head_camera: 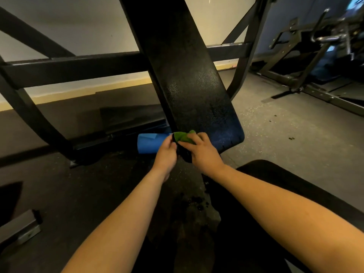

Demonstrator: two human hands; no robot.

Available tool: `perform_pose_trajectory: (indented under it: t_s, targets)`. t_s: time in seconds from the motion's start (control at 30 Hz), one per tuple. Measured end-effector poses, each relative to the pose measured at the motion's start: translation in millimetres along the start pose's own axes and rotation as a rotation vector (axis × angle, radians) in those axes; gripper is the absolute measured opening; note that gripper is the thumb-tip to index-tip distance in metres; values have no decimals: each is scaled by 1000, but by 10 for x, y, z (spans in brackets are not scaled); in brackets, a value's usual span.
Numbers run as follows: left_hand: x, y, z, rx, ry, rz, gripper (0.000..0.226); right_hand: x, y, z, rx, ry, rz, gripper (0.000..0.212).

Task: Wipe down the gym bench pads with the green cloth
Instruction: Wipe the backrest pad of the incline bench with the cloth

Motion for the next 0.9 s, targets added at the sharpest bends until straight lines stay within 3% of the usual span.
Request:
perform_pose_trajectory:
  t_s: [0.2,0.33,0.4,0.5,0.57,0.77,0.83,0.9]
  targets:
    - [-1,-71,-163,-60,62,-12,35,-44,-184,-259,20,14,-184,30]
    - [52,-124,-308,-123,153,-47,9,4,-171,-130,0,-61,-38,39]
    - [35,-111,-338,-169,146,-92,7,83,-157,-79,-3,-25,88,47]
    - [-3,-94,-251,-179,159,-65,25,173,-110,5,-71,62,300,48]
    - [-29,-40,-161,-177,180,-44,43,234,-195,75,-20,98,374,52]
    - [-23,142,157,-120,223,-104,83,148,-297,215,137,-156,426,102]
    - [-91,122,290,-128,199,-56,81,185,-98,206,62,-73,435,97]
    - [-192,102,362,-146,206,-45,71,134,282,138,-147,11,372,88]
Point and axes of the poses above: each hand's wrist, its own z-axis towards the middle knuckle, its own x-axis out of the back of the hand, y = z × x, the point moved 8 cm from there along z, towards the middle knuckle, and after that the axes turned 14 degrees about -z, right-handed, at the moved point
